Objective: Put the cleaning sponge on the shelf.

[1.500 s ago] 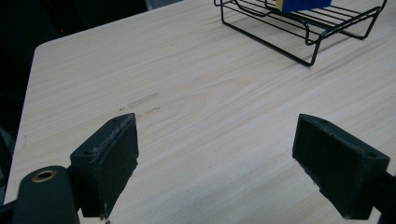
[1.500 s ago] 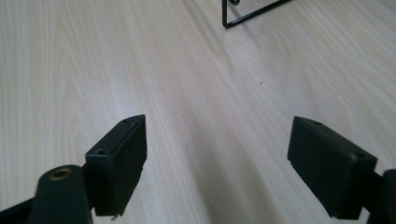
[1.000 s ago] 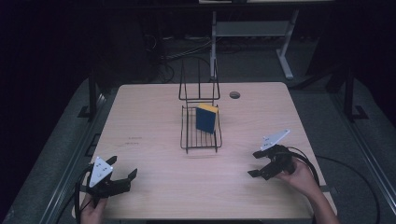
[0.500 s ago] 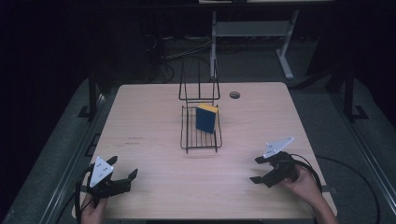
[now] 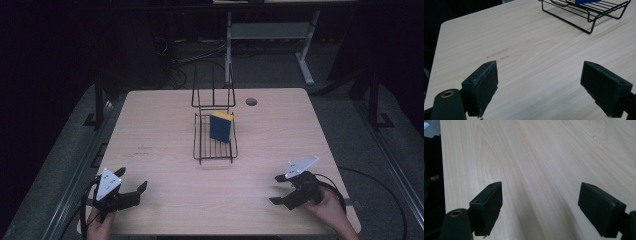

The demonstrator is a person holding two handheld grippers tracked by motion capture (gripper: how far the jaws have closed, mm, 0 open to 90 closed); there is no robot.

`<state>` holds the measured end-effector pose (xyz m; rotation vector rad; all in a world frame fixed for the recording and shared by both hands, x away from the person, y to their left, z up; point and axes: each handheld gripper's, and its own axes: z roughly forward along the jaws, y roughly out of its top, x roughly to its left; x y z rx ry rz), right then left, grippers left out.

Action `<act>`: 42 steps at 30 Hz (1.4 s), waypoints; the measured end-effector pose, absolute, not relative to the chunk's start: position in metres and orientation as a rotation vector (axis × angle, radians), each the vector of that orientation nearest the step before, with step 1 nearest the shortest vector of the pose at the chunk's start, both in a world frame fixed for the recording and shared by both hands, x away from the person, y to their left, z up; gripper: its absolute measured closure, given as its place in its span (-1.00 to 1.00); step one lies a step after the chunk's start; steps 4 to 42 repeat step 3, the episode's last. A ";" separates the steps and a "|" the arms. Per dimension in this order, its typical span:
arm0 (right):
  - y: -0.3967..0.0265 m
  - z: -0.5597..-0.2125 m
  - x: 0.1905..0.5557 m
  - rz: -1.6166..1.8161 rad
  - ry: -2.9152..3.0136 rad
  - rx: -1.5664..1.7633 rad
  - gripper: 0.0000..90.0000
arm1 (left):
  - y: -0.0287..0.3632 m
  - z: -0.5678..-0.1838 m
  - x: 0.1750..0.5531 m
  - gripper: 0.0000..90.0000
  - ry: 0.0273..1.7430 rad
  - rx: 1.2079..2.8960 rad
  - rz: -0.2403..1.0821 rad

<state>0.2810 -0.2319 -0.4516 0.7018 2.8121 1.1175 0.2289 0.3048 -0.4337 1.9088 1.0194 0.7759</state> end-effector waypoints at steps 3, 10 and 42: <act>-0.232 -0.454 0.277 1.117 2.805 0.710 -0.60 | 0.305 -0.434 0.229 -0.69 1.019 1.909 0.775; -0.232 -0.454 0.277 1.117 2.805 0.710 -0.60 | 0.305 -0.434 0.229 -0.69 1.019 1.909 0.775; -0.232 -0.454 0.277 1.117 2.805 0.710 -0.60 | 0.305 -0.434 0.229 -0.69 1.019 1.909 0.775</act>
